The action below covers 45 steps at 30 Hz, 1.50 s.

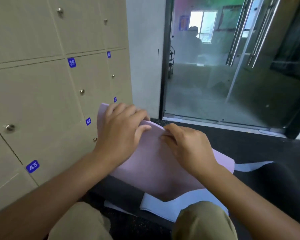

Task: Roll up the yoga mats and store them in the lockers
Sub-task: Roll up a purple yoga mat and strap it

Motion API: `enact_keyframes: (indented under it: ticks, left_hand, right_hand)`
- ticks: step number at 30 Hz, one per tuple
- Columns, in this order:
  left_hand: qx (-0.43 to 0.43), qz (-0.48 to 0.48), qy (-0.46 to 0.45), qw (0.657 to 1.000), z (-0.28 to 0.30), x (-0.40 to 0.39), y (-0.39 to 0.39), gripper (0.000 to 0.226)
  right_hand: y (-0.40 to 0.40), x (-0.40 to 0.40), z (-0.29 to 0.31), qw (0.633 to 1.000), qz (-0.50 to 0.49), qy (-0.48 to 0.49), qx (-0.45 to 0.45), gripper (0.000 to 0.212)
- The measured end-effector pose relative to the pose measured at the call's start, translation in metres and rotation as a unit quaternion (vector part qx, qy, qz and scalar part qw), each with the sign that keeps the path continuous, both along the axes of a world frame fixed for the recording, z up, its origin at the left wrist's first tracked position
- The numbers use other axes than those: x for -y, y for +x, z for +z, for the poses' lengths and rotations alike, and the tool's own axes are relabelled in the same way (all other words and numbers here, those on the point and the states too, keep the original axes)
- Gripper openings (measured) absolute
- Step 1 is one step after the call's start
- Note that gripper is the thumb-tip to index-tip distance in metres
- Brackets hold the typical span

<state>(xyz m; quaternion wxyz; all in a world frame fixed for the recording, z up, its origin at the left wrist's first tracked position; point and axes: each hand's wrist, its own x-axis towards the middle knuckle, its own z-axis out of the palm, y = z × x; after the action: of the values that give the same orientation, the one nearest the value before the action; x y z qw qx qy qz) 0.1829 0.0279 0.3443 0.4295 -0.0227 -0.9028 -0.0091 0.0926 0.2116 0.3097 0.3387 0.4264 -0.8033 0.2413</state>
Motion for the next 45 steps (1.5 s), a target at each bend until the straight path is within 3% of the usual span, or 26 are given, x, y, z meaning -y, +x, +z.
enact_keyframes:
  ticks: [3,8,19,29,35,45]
  left_hand:
    - [-0.004,-0.015,0.004,1.000,0.018,-0.013,0.004,0.012]
    - [0.017,-0.032,0.031,0.999,0.031,-0.014,0.016,0.010]
    - [0.082,-0.046,0.052,0.994,0.034,-0.002,0.104,0.013]
    - [0.148,-0.089,0.129,0.976,0.019,-0.017,0.203,0.022]
    - [0.229,-0.111,0.153,0.955,-0.027,-0.041,0.264,0.027]
    - [0.310,-0.150,0.283,0.895,-0.089,-0.071,0.321,0.029]
  right_hand:
    - [0.009,-0.025,0.017,0.996,-0.023,-0.044,0.070,0.028]
    - [0.011,-0.069,0.027,0.987,-0.064,-0.007,0.144,0.045]
    - [0.069,-0.107,0.032,0.991,-0.023,0.005,0.135,0.019]
    - [0.160,-0.127,0.016,0.994,0.052,0.007,0.100,0.014]
    - [0.220,-0.155,-0.024,0.985,0.089,0.043,0.139,0.019]
    - [0.281,-0.185,-0.065,0.959,0.092,0.050,0.263,0.020]
